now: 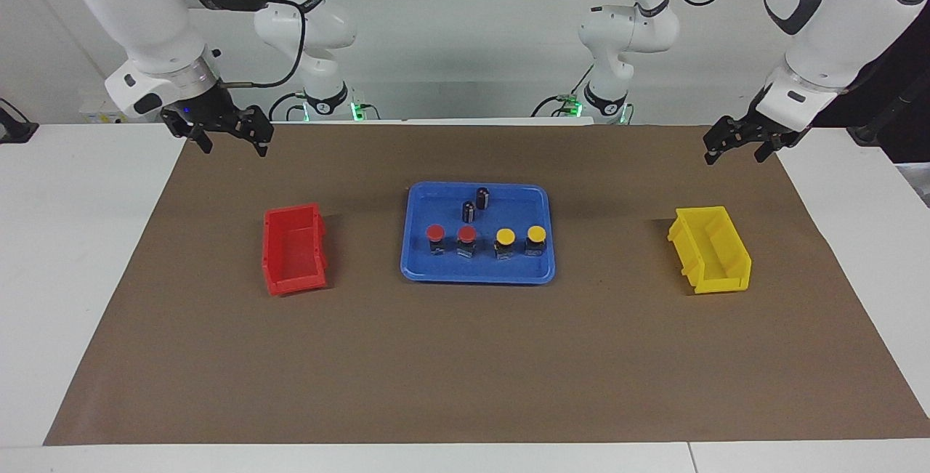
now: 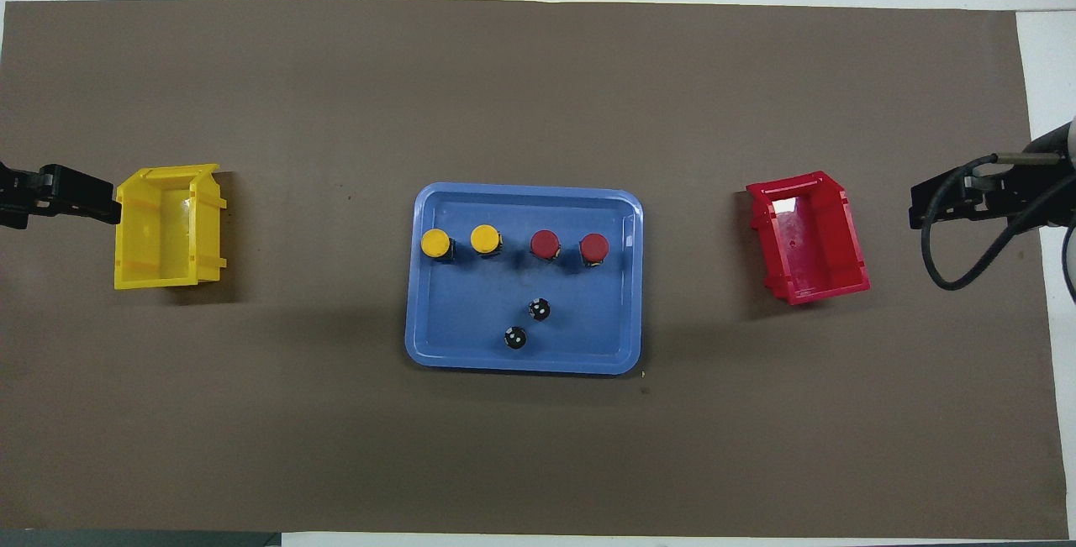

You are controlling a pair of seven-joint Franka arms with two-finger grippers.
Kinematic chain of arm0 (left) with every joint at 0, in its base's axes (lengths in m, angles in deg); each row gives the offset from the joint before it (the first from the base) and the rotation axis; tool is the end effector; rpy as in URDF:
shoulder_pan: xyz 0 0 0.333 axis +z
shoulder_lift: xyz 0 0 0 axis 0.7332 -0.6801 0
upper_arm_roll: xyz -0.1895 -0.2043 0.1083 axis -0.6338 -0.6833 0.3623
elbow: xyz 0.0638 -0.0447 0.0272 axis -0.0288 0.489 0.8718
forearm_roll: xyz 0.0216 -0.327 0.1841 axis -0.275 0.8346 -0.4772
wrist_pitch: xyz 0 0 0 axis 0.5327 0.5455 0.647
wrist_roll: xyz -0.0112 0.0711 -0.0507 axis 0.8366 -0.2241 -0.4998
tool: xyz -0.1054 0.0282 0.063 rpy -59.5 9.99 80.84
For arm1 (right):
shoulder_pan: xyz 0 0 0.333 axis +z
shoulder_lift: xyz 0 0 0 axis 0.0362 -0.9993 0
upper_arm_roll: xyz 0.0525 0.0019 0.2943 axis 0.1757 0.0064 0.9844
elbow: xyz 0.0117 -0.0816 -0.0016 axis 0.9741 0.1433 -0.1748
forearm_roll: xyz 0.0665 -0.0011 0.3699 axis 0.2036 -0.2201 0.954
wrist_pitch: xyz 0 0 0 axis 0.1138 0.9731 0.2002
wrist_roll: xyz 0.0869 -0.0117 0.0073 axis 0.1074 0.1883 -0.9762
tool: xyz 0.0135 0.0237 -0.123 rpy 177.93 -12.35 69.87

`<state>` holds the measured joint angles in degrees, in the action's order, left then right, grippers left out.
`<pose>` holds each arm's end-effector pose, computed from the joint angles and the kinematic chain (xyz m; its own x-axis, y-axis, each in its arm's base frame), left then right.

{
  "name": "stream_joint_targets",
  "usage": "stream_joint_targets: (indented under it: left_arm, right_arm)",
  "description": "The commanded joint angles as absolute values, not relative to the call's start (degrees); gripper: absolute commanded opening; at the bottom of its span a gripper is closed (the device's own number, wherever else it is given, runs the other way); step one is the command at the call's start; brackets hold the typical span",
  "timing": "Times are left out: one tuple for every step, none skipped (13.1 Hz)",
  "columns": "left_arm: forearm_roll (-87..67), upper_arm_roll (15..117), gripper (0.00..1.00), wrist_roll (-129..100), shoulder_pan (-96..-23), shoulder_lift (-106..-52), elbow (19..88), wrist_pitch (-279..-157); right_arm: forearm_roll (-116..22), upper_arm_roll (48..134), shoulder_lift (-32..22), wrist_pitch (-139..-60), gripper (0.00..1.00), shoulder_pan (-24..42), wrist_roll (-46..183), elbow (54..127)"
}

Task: Sort red and yellow buttons by color

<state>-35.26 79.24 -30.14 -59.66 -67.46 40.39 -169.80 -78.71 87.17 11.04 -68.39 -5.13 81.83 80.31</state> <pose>0.5255 -0.0228 0.5553 0.9961 -0.0453 -0.0758 -0.0450 -0.9990 0.0058 0.5216 0.0004 0.5641 0.9909 -0.0834 -0.1057 -0.0806 -0.9963 0.0303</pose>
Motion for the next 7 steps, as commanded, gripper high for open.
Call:
stream_joint_targets:
  left_arm:
    - [-36.51, 79.04, 1.0, -30.38, -59.54, -65.77, 42.15, -169.89]
    - [-36.51, 79.04, 1.0, -30.38, -59.54, -65.77, 42.15, -169.89]
    - [-36.51, 79.04, 1.0, -30.38, -59.54, -65.77, 42.15, -169.89]
    - [-36.51, 79.04, 1.0, -30.38, -59.54, -65.77, 42.15, -169.89]
    - [-36.51, 79.04, 1.0, -30.38, -59.54, -65.77, 42.15, -169.89]
    - [-36.51, 79.04, 1.0, -30.38, -59.54, -65.77, 42.15, -169.89]
    - [-36.42, 79.04, 1.0, -30.38, -59.54, -65.77, 42.15, -169.89]
  right_arm:
    - [-77.57, 87.67, 11.8, -67.57, 1.0, -5.68, 80.5, 80.91]
    - [-77.57, 87.67, 11.8, -67.66, 1.0, -5.76, 80.68, 80.91]
    - [-77.57, 87.67, 11.8, -67.84, 1.0, -5.85, 80.51, 80.83]
    - [-77.57, 87.67, 11.8, -67.84, 1.0, -5.94, 80.5, 80.83]
    - [-77.57, 87.67, 11.8, -67.84, 1.0, -5.85, 80.5, 80.83]
    - [-77.66, 87.67, 11.8, -67.84, 1.0, -5.77, 80.5, 80.83]
    - [-77.66, 87.67, 11.8, -67.92, 1.0, -5.68, 80.68, 80.83]
